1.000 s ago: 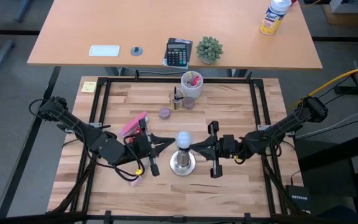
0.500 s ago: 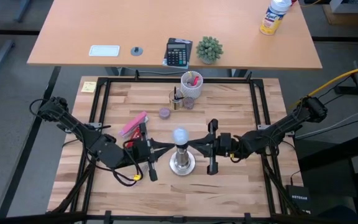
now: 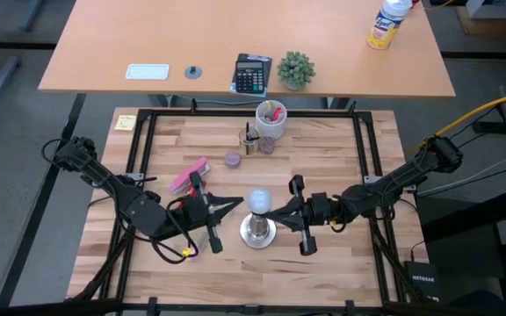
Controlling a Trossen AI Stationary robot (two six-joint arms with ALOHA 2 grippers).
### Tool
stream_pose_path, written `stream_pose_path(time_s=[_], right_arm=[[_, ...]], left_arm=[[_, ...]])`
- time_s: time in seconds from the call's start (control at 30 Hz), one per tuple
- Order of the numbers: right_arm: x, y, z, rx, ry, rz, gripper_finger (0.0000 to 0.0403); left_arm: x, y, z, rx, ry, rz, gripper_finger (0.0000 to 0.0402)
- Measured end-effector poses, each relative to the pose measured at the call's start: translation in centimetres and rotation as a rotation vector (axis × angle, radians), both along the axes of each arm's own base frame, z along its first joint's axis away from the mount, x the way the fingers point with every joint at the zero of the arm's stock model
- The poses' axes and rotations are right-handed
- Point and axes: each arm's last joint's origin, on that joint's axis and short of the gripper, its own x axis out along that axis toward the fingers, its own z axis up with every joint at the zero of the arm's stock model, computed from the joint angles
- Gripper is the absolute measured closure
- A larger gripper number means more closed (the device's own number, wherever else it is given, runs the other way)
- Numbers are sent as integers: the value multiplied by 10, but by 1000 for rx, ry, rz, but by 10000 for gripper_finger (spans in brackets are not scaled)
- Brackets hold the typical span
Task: Screw lightbulb
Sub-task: Remove the lightbulb from the lamp
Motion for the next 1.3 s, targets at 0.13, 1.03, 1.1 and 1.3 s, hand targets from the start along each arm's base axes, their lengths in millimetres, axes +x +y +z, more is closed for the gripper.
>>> stream_pose_path(time_s=[0.13,1.03,1.1,1.3], right_arm=[[-3,4,1,-15,-5,-6,389],[1,-4,0,1,8,-101,389],[1,-4,0,2,9,-105,389],[1,-7,0,23,21,-187,389]], left_arm=[[3,6,0,-4,-1,22,399],[11,14,-7,-72,19,-75,399],[10,12,-7,-72,19,-83,399],[8,5,-8,-69,26,-131,399]])
